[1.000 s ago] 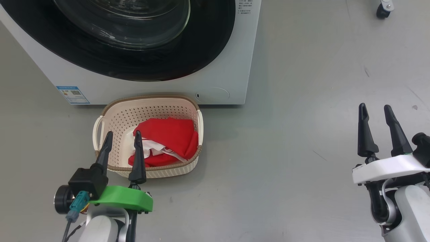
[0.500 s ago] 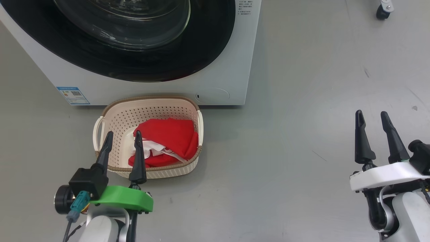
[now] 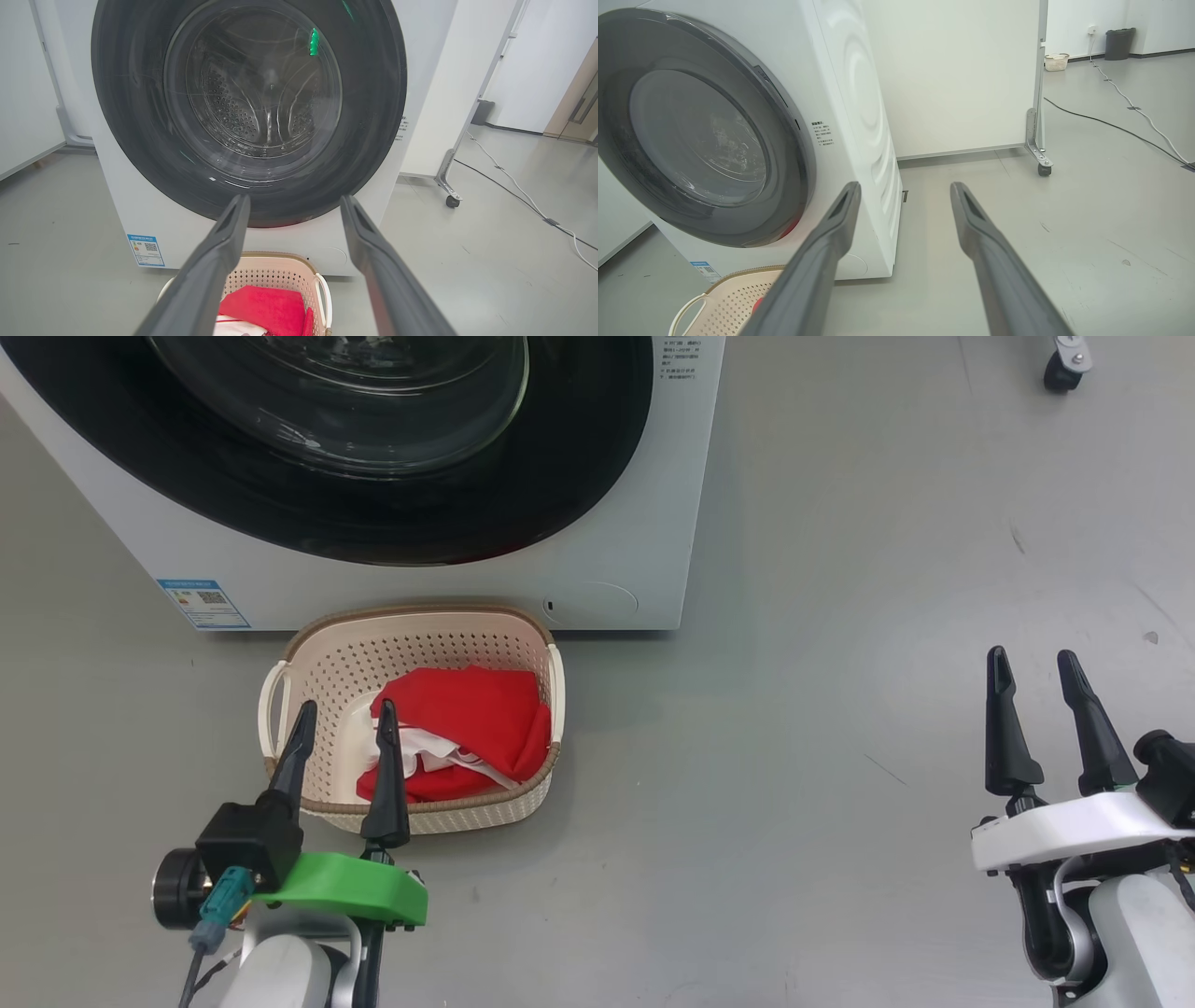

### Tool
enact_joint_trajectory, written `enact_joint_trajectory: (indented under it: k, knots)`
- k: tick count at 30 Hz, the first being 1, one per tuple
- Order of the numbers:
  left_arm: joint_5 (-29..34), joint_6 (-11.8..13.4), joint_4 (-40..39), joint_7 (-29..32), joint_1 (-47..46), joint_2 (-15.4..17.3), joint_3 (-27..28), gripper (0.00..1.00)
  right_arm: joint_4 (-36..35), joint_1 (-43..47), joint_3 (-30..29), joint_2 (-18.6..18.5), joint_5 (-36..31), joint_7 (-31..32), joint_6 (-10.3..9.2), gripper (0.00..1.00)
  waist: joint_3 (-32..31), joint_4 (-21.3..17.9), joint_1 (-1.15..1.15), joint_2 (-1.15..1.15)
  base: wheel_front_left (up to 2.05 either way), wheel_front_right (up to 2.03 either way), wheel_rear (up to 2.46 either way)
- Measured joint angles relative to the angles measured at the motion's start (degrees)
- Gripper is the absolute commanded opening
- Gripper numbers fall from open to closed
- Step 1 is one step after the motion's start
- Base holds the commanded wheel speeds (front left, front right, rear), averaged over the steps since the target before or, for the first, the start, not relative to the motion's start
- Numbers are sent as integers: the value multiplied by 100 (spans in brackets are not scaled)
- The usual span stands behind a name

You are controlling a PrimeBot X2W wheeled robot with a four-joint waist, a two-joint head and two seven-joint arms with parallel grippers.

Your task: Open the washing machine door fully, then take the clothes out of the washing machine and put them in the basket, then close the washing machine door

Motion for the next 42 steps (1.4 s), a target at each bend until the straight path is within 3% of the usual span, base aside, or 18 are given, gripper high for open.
enact_joint_trajectory:
  k: [23, 42]
  knots:
    - [94, -78, 2, 0, 15, 0, -7, 100, 31, 103, -38, 92, -144, 0, 93, 100, -89, -20, 0, 0, 0, 0, 0]
    - [-423, -291, -18, 0, 109, 0, 1, 100, 47, 115, -140, 143, -250, 0, 125, 100, -80, -12, 0, 0, 0, 0, 0]
